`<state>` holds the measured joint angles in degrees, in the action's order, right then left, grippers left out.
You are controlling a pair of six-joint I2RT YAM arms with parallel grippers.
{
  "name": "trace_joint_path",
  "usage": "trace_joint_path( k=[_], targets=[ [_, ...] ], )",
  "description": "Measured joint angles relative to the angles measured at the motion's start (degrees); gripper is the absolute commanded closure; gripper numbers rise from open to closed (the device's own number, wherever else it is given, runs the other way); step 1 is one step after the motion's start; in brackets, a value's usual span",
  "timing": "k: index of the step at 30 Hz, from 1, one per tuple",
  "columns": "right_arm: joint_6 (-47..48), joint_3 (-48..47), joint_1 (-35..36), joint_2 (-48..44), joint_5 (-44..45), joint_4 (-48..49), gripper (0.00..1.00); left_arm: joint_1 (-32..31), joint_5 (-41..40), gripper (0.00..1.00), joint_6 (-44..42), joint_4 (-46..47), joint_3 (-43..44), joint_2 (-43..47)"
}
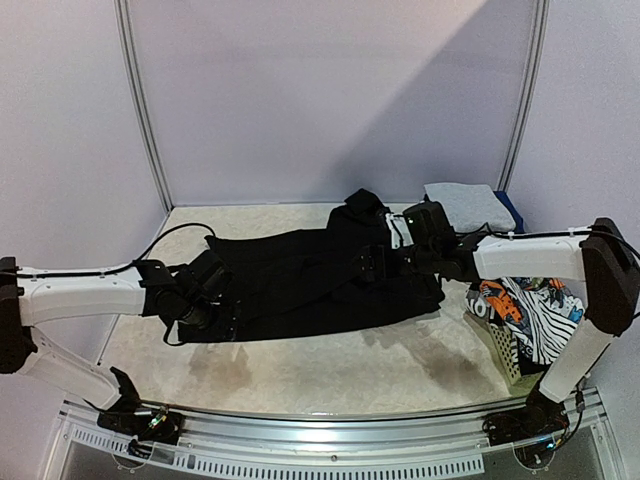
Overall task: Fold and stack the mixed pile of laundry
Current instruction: Adjust the 1/3-folded shirt at the center of the board.
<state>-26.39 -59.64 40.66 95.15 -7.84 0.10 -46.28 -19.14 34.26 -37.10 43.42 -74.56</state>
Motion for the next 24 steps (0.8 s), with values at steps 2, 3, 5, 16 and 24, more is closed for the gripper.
trace_joint_path(
  k=[2, 3, 5, 16, 24],
  targets=[
    [-0.2, 0.0, -0.2, 0.7, -0.3, 0.0, 0.01, 2.5, 3.6, 0.28, 2.7, 5.0, -3.4, -0.3],
    [-0.3, 0.0, -0.2, 0.9, -0.4, 0.0, 0.01, 3.2, 4.8, 0.31, 3.8, 6.8, -4.5, -0.5],
    [-0.3, 0.0, -0.2, 0.9, -0.5, 0.1, 0.01, 4.5, 7.6, 0.32, 5.8, 12.2, -6.4, -1.4],
    [0.0, 1.2, -0.2, 0.8, -1.5, 0.3, 0.01, 8.0, 13.9, 0.51, 14.8, 35.8, -10.5, -7.5],
    [0.7, 1.4, -0.2, 0.7, -1.5, 0.3, 0.01, 8.5, 14.8, 1.0, 16.8, 44.1, -12.4, -9.7]
  ],
)
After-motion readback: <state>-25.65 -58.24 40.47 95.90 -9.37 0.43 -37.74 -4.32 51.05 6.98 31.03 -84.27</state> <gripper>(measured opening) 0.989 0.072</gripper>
